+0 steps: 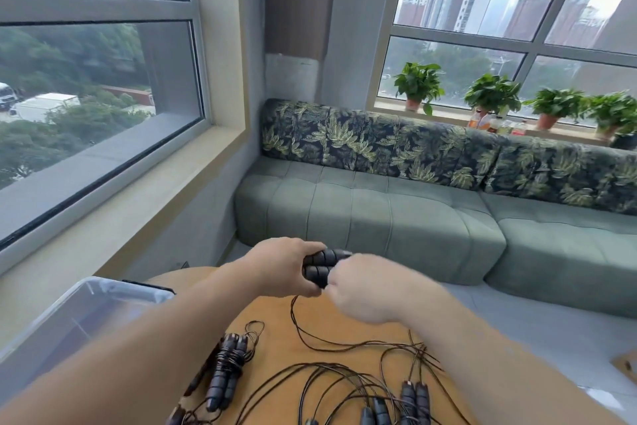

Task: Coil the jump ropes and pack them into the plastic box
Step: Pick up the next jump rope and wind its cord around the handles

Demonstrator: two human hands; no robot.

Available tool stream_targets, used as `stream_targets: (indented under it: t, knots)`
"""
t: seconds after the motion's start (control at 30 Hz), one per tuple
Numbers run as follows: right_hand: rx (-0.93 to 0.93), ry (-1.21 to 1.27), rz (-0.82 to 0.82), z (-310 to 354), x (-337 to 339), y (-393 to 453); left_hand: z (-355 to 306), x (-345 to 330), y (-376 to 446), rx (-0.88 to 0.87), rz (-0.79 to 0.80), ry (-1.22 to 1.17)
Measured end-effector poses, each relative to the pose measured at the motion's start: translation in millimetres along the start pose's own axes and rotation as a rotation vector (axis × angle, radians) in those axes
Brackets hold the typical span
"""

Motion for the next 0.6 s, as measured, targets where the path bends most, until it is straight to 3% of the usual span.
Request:
stream_targets:
  t: [0.23, 0.43, 0.6]
  knots:
    - [0.037, 0.248, 0.131, -16.4, 17.3, -0.8, -27.0, -21.7, -14.7, -0.097, 0.211, -0.087]
    - [0.004, 0.594, 0.048, -27.5, 4.2, -8.4, -18.1, -34.6, -18.4, -0.058, 0.212, -0.256]
    - [0.014, 0.645, 0.004, -27.7, 6.2, -10.1, -16.0, -40.8, -21.8, -0.053, 0.241, -0.376]
Point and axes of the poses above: each hand's wrist, its own y-axis towards the middle knuckle, its own x-axis out of the back of the hand, z = x × y, the point moved 9 cm from there along y, towards the middle knuckle, and after that the axes turned 14 degrees about x, right-handed, at the moved point
